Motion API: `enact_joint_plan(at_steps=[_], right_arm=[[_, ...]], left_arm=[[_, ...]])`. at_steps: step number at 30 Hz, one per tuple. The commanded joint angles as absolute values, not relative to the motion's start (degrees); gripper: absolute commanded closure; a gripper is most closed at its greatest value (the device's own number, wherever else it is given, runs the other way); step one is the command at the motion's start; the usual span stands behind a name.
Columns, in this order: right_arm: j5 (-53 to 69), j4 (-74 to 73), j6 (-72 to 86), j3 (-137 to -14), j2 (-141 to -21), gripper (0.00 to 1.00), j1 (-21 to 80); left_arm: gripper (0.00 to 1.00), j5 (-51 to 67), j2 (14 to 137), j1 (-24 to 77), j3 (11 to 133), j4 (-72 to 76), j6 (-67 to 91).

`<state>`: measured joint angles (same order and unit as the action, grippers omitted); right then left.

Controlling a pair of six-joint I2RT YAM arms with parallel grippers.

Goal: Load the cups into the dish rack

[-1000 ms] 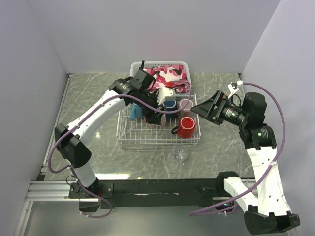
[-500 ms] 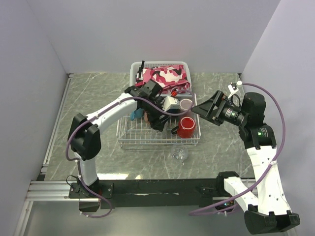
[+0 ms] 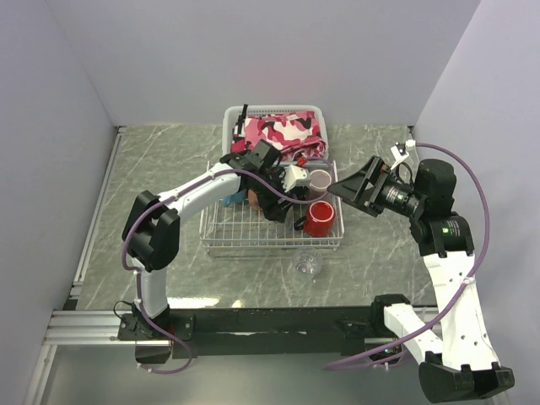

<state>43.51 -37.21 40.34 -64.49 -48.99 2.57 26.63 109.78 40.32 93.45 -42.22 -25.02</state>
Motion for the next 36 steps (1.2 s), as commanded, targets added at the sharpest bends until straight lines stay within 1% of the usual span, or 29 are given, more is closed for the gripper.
enact_joint_plan(at_steps=[1, 3, 4, 6, 7, 9, 10, 11, 12, 14, 16, 20, 21, 26, 27, 28, 29, 30, 31, 32, 33, 34, 36], right_arm=[[43.7, -37.9, 38.8, -66.4, -48.0, 0.0, 2.1], [43.2, -39.7, 37.9, -66.9, -48.3, 0.0, 2.1], [42.9, -40.5, 36.7, -67.1, -48.5, 0.0, 2.1], [41.9, -43.1, 35.3, -67.9, -48.9, 0.0, 2.1], [41.5, -43.8, 34.4, -68.1, -49.0, 0.0, 2.1], [40.3, -46.1, 33.4, -68.5, -49.0, 0.0, 2.2], [40.1, -46.7, 32.6, -68.6, -48.9, 0.0, 2.1], [40.0, -47.5, 32.2, -68.5, -48.7, 0.0, 2.1], [39.5, -48.2, 31.8, -68.6, -48.4, 0.0, 2.1], [38.5, -51.0, 30.2, -69.2, -48.3, 0.0, 2.1], [37.2, -53.3, 28.0, -70.1, -48.5, 0.0, 2.1], [35.0, -58.6, 26.0, -70.6, -48.4, 0.0, 2.4], [34.7, -59.2, 25.8, -70.5, -48.3, 0.0, 2.5], [35.1, -59.6, 26.9, -69.3, -47.4, 0.02, 4.2], [34.5, -59.5, 27.8, -69.3, -47.6, 0.05, 7.4], [33.2, -59.7, 28.5, -69.4, -48.4, 0.07, 9.8], [28.9, -59.2, 29.4, -69.5, -49.0, 0.07, 13.1], [26.8, -59.2, 31.6, -69.3, -49.8, 0.06, 21.4], [25.0, -59.3, 32.5, -68.9, -52.6, 0.05, 25.4], [19.6, -59.8, 33.2, -69.0, -54.3, 0.04, 29.8], [16.8, -60.5, 34.3, -69.3, -56.1, 0.04, 33.7], [14.4, -61.2, 34.4, -70.0, -59.5, 0.04, 40.0], [8.6, -61.5, 34.3, -70.5, -62.2, 0.05, 44.2]], left_arm=[[0.99, 27.2, 109.4, 40.5, 92.0, -38.8, -23.8], [0.98, 27.9, 109.3, 40.6, 91.4, -40.0, -24.2], [0.85, 28.1, 109.3, 40.6, 91.3, -40.4, -24.1], [0.73, 29.1, 109.2, 40.6, 91.6, -42.3, -24.3], [0.65, 29.2, 109.0, 40.6, 91.7, -42.7, -24.2], [0.59, 30.1, 108.4, 40.6, 91.9, -43.3, -23.6], [0.49, 30.5, 108.1, 40.6, 92.1, -43.4, -23.0], [0.44, 30.7, 107.8, 40.5, 92.4, -43.4, -22.9], [0.42, 31.5, 107.5, 40.6, 92.7, -43.8, -22.7], [0.29, 31.8, 107.1, 40.6, 94.0, -44.7, -22.1], [0.12, 32.3, 106.2, 40.6, 95.4, -46.2, -22.0], [0.07, 32.3, 102.6, 40.4, 96.9, -48.1, -21.9], [0.04, 32.2, 101.8, 40.5, 97.0, -48.3, -21.9], [0.04, 30.6, 97.3, 40.1, 97.1, -49.0, -22.3], [0.04, 30.7, 96.9, 39.7, 97.6, -49.3, -22.2], [0.03, 30.7, 96.3, 38.8, 99.1, -49.7, -22.1], [0.04, 30.7, 95.1, 38.2, 100.1, -50.0, -21.8], [0.04, 30.7, 94.4, 37.4, 100.9, -49.7, -21.3], [0.03, 30.8, 93.6, 35.2, 102.4, -49.5, -19.7], [0.04, 31.8, 92.1, 33.9, 103.1, -49.2, -18.8], [0.03, 32.7, 91.2, 32.4, 104.2, -48.9, -17.7], [0.04, 33.2, 90.5, 29.6, 104.6, -48.9, -15.5], [0.04, 34.1, 87.5, 27.3, 103.8, -48.8, -13.2]])
